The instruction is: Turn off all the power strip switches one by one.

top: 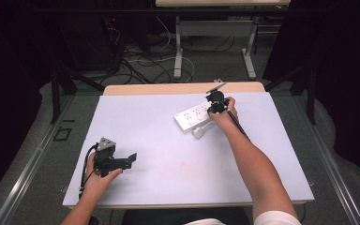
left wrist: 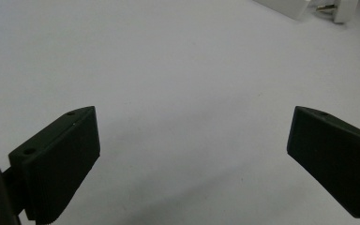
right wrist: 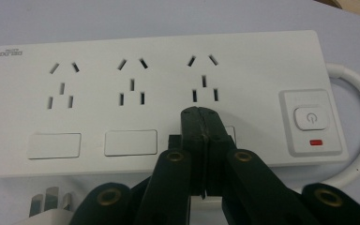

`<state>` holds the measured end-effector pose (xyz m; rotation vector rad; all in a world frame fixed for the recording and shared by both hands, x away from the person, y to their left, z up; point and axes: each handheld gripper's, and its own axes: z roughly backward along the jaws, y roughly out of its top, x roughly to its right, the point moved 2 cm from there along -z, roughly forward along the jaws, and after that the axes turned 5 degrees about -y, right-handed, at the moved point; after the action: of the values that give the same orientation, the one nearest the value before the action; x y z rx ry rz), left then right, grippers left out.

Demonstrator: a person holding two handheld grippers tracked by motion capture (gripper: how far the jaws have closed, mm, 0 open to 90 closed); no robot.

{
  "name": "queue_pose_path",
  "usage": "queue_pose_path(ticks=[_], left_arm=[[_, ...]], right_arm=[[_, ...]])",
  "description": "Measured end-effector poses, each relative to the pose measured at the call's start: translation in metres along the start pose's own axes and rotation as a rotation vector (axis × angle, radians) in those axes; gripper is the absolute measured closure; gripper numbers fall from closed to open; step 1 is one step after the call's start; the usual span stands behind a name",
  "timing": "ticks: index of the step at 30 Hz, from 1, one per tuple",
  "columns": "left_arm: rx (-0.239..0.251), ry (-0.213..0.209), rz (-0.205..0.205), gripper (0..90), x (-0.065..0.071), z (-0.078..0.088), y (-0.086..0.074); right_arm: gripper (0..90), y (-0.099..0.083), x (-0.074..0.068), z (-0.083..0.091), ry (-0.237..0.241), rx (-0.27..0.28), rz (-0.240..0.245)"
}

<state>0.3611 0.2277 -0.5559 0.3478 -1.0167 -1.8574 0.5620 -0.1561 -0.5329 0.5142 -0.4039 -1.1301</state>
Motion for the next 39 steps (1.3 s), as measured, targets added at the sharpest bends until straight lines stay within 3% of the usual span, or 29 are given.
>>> queue_pose_path(ticks=[9,11,39], left_arm=[[0.000,-0.002,0.003,2.7,-0.0001,0.0000,0.0000],[-0.001,-0.002,0.002,2.7,0.0000,-0.0001,0.0000],[0.014,0.001,0.003,2.7,0.0012,-0.0012,-0.0001]], right_arm=[[90.0,-0.0001,-0.0038,0.0006,0.012,-0.007,-0.024],[90.0,-0.0003,-0.0037,0.0004,0.013,0.006,0.002],[90.0,-0.0020,-0.0052,-0.0028,0.015,0.006,0.012]])
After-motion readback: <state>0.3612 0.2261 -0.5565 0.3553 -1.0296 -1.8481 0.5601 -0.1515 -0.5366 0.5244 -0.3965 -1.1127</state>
